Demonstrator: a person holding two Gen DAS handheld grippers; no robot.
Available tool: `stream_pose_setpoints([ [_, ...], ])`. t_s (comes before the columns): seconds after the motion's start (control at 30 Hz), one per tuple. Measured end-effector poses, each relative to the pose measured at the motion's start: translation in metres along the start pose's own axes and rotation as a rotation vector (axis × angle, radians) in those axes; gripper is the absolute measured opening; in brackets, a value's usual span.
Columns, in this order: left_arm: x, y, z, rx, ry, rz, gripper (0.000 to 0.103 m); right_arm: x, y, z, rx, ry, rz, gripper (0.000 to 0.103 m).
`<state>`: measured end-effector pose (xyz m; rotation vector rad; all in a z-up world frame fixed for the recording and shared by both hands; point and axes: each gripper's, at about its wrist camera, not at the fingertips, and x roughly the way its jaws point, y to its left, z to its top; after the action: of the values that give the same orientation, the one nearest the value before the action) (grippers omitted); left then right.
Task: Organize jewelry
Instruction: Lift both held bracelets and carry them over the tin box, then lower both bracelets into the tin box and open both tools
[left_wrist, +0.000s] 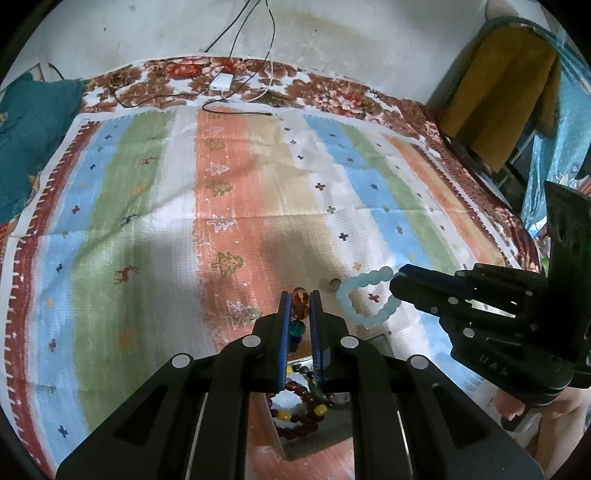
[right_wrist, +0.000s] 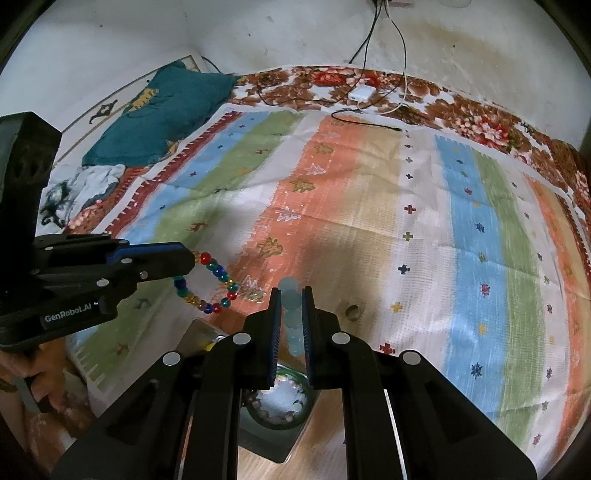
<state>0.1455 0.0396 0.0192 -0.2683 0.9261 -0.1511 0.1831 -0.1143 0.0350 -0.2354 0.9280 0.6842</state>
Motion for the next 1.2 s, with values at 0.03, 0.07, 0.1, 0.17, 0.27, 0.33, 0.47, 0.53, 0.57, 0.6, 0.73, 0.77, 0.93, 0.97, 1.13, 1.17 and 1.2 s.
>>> stream_pose_setpoints([
  [0.03,-0.001,-0.001,-0.001,0.001,-0.003,-0.001,0.009,-0.002,0.001,-0.001,-0.001,-0.003,0.001,0.012],
  [0.07,-0.003,-0.002,-0.002,0.001,-0.006,-0.003,0.009,-0.004,0.002,-0.002,-0.003,-0.006,0.003,0.012],
  [0.1,-0.005,-0.003,-0.003,0.003,-0.008,-0.007,0.009,-0.006,0.002,-0.003,-0.003,-0.011,0.005,0.012],
  [0.17,-0.007,-0.004,-0.005,0.006,-0.011,-0.009,0.009,-0.009,0.004,-0.004,-0.004,-0.016,0.011,0.012],
  [0.27,-0.010,-0.008,-0.010,0.014,-0.014,-0.014,0.009,-0.014,0.006,-0.008,-0.006,-0.021,0.019,0.012],
  [0.33,-0.012,-0.010,-0.013,0.018,-0.016,-0.018,0.009,-0.018,0.007,-0.011,-0.010,-0.024,0.025,0.012],
  [0.47,-0.017,-0.015,-0.018,0.027,-0.021,-0.026,0.009,-0.023,0.011,-0.017,-0.015,-0.029,0.035,0.012],
  [0.53,-0.020,-0.017,-0.022,0.029,-0.026,-0.029,0.009,-0.025,0.012,-0.020,-0.016,-0.029,0.037,0.012],
  [0.57,-0.021,-0.018,-0.023,0.030,-0.026,-0.032,0.009,-0.026,0.013,-0.022,-0.018,-0.026,0.039,0.012],
  [0.6,-0.021,-0.019,-0.024,0.031,-0.027,-0.031,0.009,-0.026,0.013,-0.023,-0.018,-0.024,0.039,0.012],
  [0.73,-0.023,-0.021,-0.028,0.033,-0.025,-0.035,0.009,-0.028,0.015,-0.028,-0.015,-0.019,0.042,0.012],
  [0.77,-0.024,-0.022,-0.030,0.034,-0.024,-0.036,0.009,-0.028,0.016,-0.030,-0.014,-0.017,0.045,0.012],
  [0.93,-0.023,-0.027,-0.038,0.041,-0.007,-0.042,0.010,-0.027,0.016,-0.036,-0.005,-0.003,0.047,0.012],
  [0.97,-0.022,-0.027,-0.039,0.040,-0.002,-0.040,0.010,-0.026,0.015,-0.037,0.002,0.002,0.042,0.012],
  [1.13,-0.021,-0.021,-0.038,0.013,-0.007,-0.016,0.017,-0.024,0.009,-0.037,0.032,0.003,0.025,0.028],
  [1.17,-0.021,-0.019,-0.038,0.007,-0.008,-0.012,0.018,-0.024,0.005,-0.037,0.045,-0.001,0.021,0.035],
  [1.2,-0.020,-0.016,-0.037,0.000,-0.006,-0.010,0.019,-0.024,0.004,-0.037,0.050,-0.002,0.017,0.035],
])
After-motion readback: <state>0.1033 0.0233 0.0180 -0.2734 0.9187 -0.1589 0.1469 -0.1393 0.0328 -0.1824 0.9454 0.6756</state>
